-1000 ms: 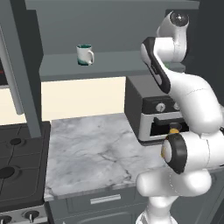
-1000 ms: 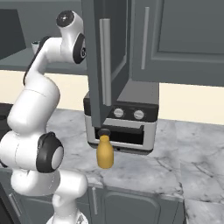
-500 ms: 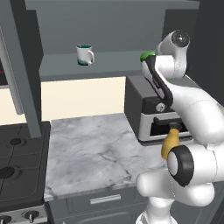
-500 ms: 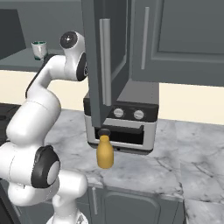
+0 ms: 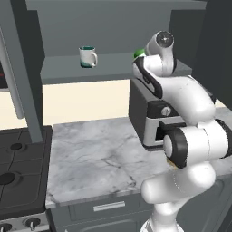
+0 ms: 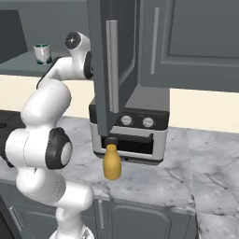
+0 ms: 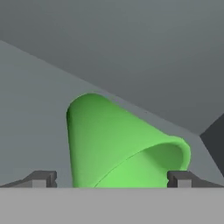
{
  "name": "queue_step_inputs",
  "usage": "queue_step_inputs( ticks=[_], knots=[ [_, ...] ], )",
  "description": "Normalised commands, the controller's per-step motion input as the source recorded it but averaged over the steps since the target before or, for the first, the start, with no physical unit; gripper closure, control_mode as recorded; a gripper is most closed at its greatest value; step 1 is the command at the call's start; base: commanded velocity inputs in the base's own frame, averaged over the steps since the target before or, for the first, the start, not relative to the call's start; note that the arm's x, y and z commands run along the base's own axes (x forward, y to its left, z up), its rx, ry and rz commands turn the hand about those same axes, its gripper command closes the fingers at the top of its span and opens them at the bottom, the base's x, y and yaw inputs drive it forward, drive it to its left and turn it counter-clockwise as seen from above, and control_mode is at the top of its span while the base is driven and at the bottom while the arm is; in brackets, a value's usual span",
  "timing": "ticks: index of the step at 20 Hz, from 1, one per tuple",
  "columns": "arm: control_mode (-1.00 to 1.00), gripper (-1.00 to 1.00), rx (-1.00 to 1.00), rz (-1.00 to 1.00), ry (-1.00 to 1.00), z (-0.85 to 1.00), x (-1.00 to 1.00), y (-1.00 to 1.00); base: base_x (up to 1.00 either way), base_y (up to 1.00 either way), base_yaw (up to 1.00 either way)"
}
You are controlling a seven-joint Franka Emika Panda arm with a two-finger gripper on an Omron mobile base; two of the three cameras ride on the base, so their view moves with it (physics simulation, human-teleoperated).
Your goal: There is a tray on the dining counter. Grab the cup, mug, and pitcher and place them on the tray. The pitcher may be placed next to the tray if it cannot fit the tray.
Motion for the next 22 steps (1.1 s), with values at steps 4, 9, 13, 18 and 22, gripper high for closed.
queue_step_inputs(
  ticks=[4,9,13,18,22],
  knots=[
    [-1.0,-1.0,0.01,0.0,0.01,-0.2,0.57,0.24,0.0,0.0,0.0],
    [-1.0,-1.0,0.1,-0.12,-0.04,-0.28,0.24,0.7,0.0,0.0,0.0],
    [-1.0,-1.0,0.21,-0.19,-0.05,-0.44,0.55,0.58,0.0,0.0,0.0],
    [-1.0,-1.0,0.3,-0.06,-0.07,-0.37,0.91,0.12,0.0,0.0,0.0],
    [-1.0,1.0,0.38,0.0,-0.03,-0.52,0.99,-0.01,0.0,0.0,0.0]
  ],
)
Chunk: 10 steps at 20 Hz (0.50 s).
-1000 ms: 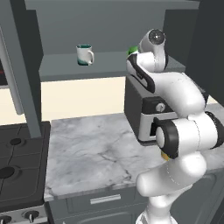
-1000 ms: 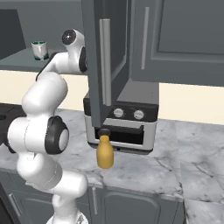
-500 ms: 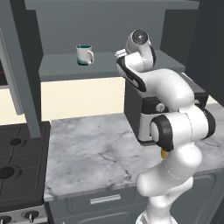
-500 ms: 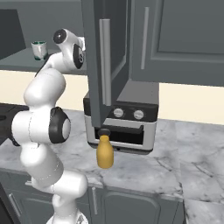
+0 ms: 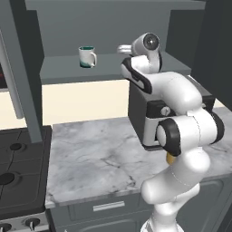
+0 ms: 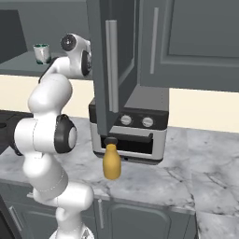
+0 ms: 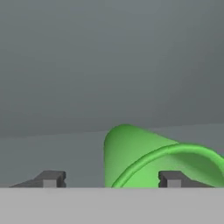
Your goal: There is a tray on the dining counter. Grab the cup, mug, and pitcher and place them on the tray. The pitcher may be placed next to the tray if it cannot fit the tray.
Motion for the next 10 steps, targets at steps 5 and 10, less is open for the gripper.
queue_step_inputs(
  ticks=[5,10],
  knots=[
    [-1.0,1.0,0.25,0.0,-0.08,-0.66,0.7,0.0,0.0,0.0,0.0],
    [-1.0,1.0,0.0,0.0,-0.03,-0.21,0.44,0.22,0.0,0.0,0.0]
  ],
)
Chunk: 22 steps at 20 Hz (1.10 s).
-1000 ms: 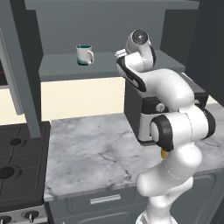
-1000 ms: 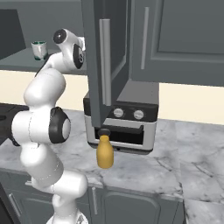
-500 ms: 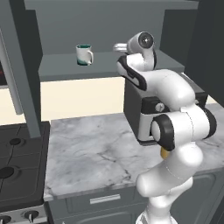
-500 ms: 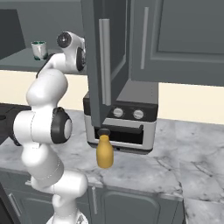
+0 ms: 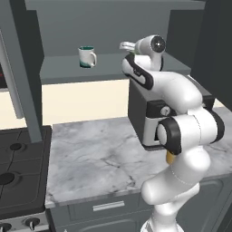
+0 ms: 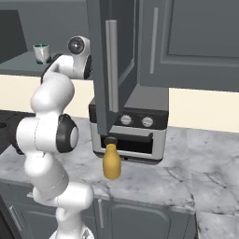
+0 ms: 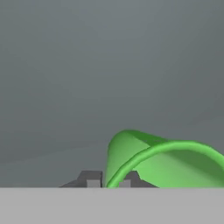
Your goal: There is a tray on the dining counter. Grab the cup, mug, and pitcher and place them on the tray. The pitcher may be placed next to the tray if it cannot fit the tray.
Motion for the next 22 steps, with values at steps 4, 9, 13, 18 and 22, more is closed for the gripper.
queue_step_inputs(
  ticks=[4,9,13,18,22],
  knots=[
    [-1.0,1.0,-0.09,0.0,0.01,0.0,0.39,0.32,0.0,0.0,0.0],
    [-1.0,1.0,-0.01,-0.06,0.05,0.0,-0.07,0.08,0.0,0.0,0.0],
    [-1.0,1.0,0.0,-0.07,0.08,0.13,-0.73,0.0,0.0,0.0,0.0],
    [-1.0,1.0,0.0,-0.09,0.04,0.35,-0.9,0.05,0.0,0.0,0.0],
    [-1.0,1.0,0.01,-0.06,0.02,0.3,-0.97,0.0,0.0,0.0,0.0]
  ],
)
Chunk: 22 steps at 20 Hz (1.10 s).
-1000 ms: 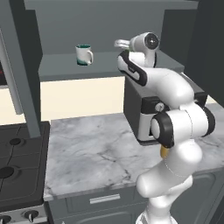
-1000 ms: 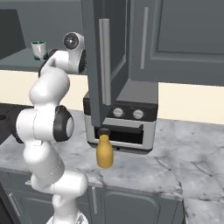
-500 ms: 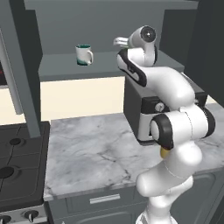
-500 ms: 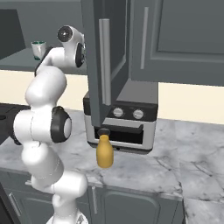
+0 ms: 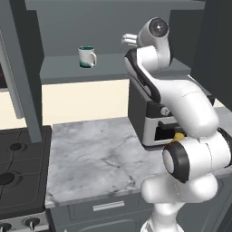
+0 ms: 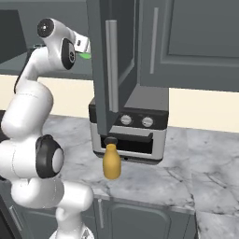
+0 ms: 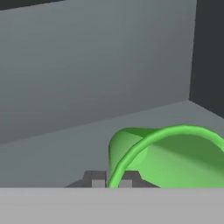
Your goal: There is a tray on the dining counter. Grab the cup, mug, and pitcher and place them on the tray. The pitcher may be placed next to the tray if it cannot fit the tray.
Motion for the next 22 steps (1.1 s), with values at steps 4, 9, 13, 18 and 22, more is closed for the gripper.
queue_step_inputs(
  ticks=[4,9,13,18,22],
  knots=[
    [-1.0,1.0,0.08,-0.07,0.13,0.32,-1.0,0.0,0.0,0.0,0.0],
    [-1.0,1.0,0.12,-0.05,0.28,0.05,-1.0,0.0,0.0,0.0,0.0],
    [-1.0,1.0,0.05,-0.03,0.11,0.01,-1.0,0.0,0.0,0.0,0.0],
    [-1.0,1.0,-0.01,0.0,-0.09,-0.22,-1.0,-0.04,0.0,0.0,0.0],
    [-1.0,1.0,0.0,0.0,0.01,-0.67,-0.93,-0.1,0.0,0.0,0.0]
  ],
)
